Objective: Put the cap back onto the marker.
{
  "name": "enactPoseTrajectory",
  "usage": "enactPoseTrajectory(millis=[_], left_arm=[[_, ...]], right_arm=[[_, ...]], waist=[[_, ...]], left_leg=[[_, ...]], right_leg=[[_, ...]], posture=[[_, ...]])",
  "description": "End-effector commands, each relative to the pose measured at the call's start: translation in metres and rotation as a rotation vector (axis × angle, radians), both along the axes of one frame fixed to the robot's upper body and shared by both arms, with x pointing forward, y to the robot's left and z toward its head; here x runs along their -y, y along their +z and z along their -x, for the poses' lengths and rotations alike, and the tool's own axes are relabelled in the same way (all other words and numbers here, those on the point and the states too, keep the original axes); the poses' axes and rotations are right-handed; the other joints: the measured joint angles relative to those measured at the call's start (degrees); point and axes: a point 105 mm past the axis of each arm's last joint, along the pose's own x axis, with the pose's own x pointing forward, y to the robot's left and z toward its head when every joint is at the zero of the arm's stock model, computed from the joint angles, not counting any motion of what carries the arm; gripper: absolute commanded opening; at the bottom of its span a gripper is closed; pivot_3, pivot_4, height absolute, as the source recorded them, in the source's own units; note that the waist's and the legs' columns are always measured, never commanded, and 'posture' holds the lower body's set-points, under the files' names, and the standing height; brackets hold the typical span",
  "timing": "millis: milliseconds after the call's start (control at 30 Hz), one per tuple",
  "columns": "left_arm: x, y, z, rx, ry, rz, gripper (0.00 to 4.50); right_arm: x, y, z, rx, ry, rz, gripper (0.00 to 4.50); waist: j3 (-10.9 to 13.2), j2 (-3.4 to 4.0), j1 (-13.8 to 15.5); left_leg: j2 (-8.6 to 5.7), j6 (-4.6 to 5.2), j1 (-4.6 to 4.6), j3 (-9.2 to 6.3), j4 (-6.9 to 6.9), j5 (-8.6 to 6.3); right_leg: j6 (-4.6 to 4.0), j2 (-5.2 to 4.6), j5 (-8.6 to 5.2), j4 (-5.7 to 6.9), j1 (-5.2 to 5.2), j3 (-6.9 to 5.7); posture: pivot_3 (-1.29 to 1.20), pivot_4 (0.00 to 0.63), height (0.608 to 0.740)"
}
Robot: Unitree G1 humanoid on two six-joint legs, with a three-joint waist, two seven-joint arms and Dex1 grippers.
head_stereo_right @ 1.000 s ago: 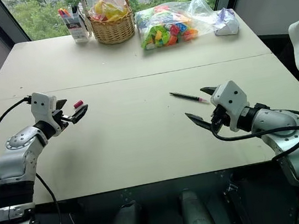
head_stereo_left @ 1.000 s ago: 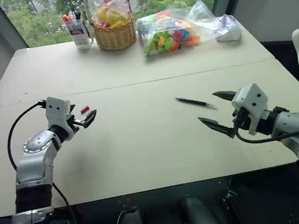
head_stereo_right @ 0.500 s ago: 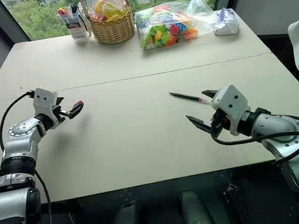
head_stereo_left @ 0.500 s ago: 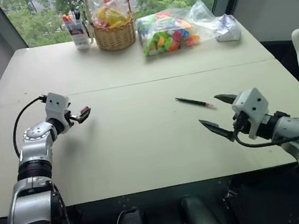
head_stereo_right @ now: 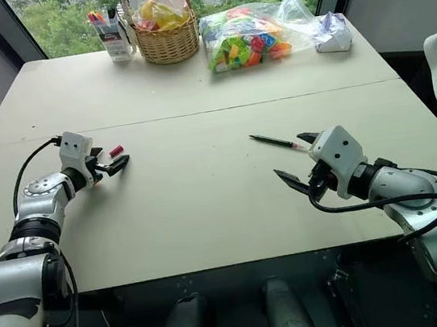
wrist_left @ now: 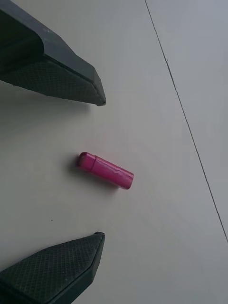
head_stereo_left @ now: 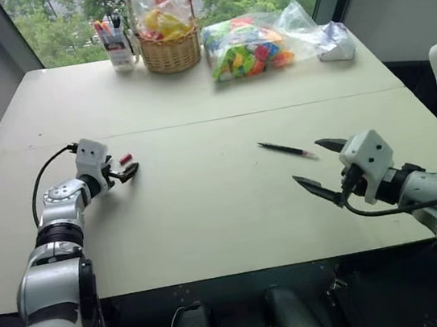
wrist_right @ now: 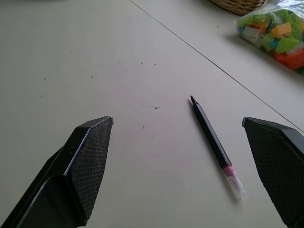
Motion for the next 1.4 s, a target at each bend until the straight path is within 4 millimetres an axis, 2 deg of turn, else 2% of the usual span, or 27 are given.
enactPoseTrajectory(millis=[33,267,333,367,400,467,533,633,667,1000,1233,1400], left_arm=[[0.005,0.000,-0.001,-0.011,-0.034,-0.021,4.47],[0.008,-0.002,-0.002,-0.041,-0.046,-0.024,4.47],[0.007,-0.002,-0.002,-0.044,-0.037,-0.022,3.94],[0.006,-0.002,-0.003,-0.044,-0.036,-0.022,3.94],[0.006,-0.002,-0.003,-0.044,-0.036,-0.022,3.37],[0.006,-0.001,-0.003,-0.044,-0.033,-0.024,2.75],[0.006,0.001,-0.004,-0.043,-0.030,-0.024,1.83],[0.006,0.001,-0.005,-0.041,-0.028,-0.024,0.26],[0.006,0.001,-0.005,-0.042,-0.028,-0.023,0.04],[0.012,-0.003,-0.003,-0.051,-0.061,-0.009,0.04],[0.032,0.016,0.002,0.008,-0.213,0.079,0.04],[0.050,0.026,0.020,0.026,-0.337,0.124,0.04]], right_arm=[[0.000,0.015,0.003,0.066,0.005,0.020,4.50],[0.000,0.015,0.002,0.070,0.003,0.027,4.50],[0.000,0.015,0.002,0.071,0.002,0.028,4.50],[0.000,0.015,0.002,0.071,0.002,0.029,4.50],[0.000,0.015,0.002,0.071,0.001,0.029,4.50],[0.001,0.015,0.002,0.072,0.001,0.031,4.50],[0.001,0.016,0.001,0.073,0.001,0.032,4.50],[0.001,0.016,0.001,0.074,-0.001,0.034,4.50],[0.001,0.016,0.001,0.074,-0.001,0.035,4.50],[0.002,0.016,0.001,0.072,-0.001,0.039,4.50],[0.004,0.017,-0.006,0.080,0.006,0.045,4.50],[0.010,0.018,-0.016,0.072,0.022,0.044,4.50]], waist=[[0.00,0.00,0.01],[0.00,0.00,0.01],[0.00,0.00,0.03],[0.00,-0.01,0.02],[0.00,-0.01,0.00],[0.00,-0.01,-0.08],[0.00,-0.01,-0.10],[0.00,-0.01,-0.31],[-0.01,-0.01,-0.30],[-0.01,-0.01,-0.23],[0.00,-0.01,-0.18],[0.00,-0.01,-0.27]], left_leg=[[0.00,0.00,0.00,0.00,0.00,0.00],[-0.01,0.00,0.00,0.00,0.01,0.00],[-0.01,0.00,0.01,0.00,0.01,0.00],[-0.01,0.00,0.01,0.00,0.02,0.00],[-0.01,0.00,0.02,0.00,0.02,0.00],[-0.01,0.00,0.03,0.00,0.05,0.00],[-0.01,0.00,0.03,-0.01,0.07,0.00],[0.00,0.00,0.04,-0.02,0.12,0.00],[0.00,0.00,0.05,-0.02,0.12,0.00],[0.01,0.00,0.03,-0.02,0.19,0.00],[0.01,0.00,-0.01,-0.01,0.24,0.00],[0.01,0.00,-0.03,-0.01,0.27,0.00]], right_leg=[[0.00,0.00,0.00,0.00,0.00,0.00],[0.01,-0.01,0.01,0.00,0.02,0.00],[0.02,0.00,0.01,0.00,0.02,0.00],[0.02,-0.01,0.01,0.00,0.03,0.00],[0.02,0.00,0.01,0.00,0.04,0.00],[0.03,0.00,0.01,0.02,0.04,0.00],[0.03,0.01,0.02,0.05,0.05,0.00],[0.03,0.03,0.02,0.10,0.05,0.01],[0.03,0.03,0.02,0.11,0.04,0.01],[0.03,0.03,0.02,0.14,0.05,0.01],[0.03,0.02,0.02,0.14,0.05,0.01],[0.03,0.00,0.02,0.16,0.04,0.02]], posture=[[0.00,0.150,0.740],[0.00,0.150,0.740],[0.00,0.150,0.740],[0.00,0.150,0.740],[0.00,0.150,0.740],[0.00,0.150,0.740],[0.00,0.150,0.740],[0.00,0.150,0.740],[0.00,0.150,0.740],[0.00,0.150,0.740],[0.00,0.150,0.740],[0.00,0.150,0.740]])
